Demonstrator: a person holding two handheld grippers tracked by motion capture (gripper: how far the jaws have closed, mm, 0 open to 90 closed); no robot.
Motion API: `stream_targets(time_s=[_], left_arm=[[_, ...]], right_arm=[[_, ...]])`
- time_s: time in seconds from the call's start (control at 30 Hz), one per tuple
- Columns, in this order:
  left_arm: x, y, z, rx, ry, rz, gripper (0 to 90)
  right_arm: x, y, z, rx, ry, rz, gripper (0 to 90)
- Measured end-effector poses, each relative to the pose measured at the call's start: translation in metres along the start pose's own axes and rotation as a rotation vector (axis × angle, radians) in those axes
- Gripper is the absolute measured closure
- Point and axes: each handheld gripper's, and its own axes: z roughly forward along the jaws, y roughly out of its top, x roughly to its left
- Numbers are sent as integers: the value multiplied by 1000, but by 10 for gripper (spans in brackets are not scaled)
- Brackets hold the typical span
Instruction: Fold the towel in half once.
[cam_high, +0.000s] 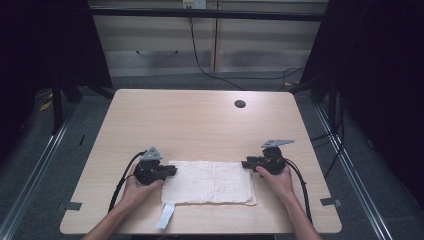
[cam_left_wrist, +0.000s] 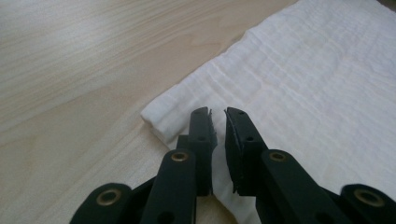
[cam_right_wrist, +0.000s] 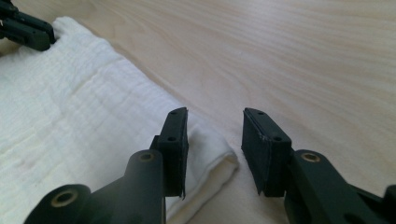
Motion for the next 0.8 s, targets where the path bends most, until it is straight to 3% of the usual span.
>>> stream_targets(time_s=[0.23, 0.33, 0.43, 0.53, 0.57, 0.73, 0.8], left_arm=[[3, -5, -6, 2, -31, -27, 803], [0, -6, -12, 12, -34, -13, 768], [4, -5, -20, -31, -53, -32, 724], [14, 2, -24, -49, 9, -38, 699], [19, 4, -24, -75, 27, -58, 694], [34, 10, -21, -75, 52, -85, 637], [36, 7, -17, -43, 64, -66, 622]], right_arm=[[2, -1, 1, 24, -4, -22, 837], [5, -1, 2, 31, -1, -23, 866], [7, -1, 4, 31, 2, -30, 873], [8, 0, 5, 33, 6, -29, 873], [8, 0, 5, 32, 9, -27, 873], [8, 0, 6, 33, 13, -36, 873], [8, 1, 6, 33, 15, -39, 873]])
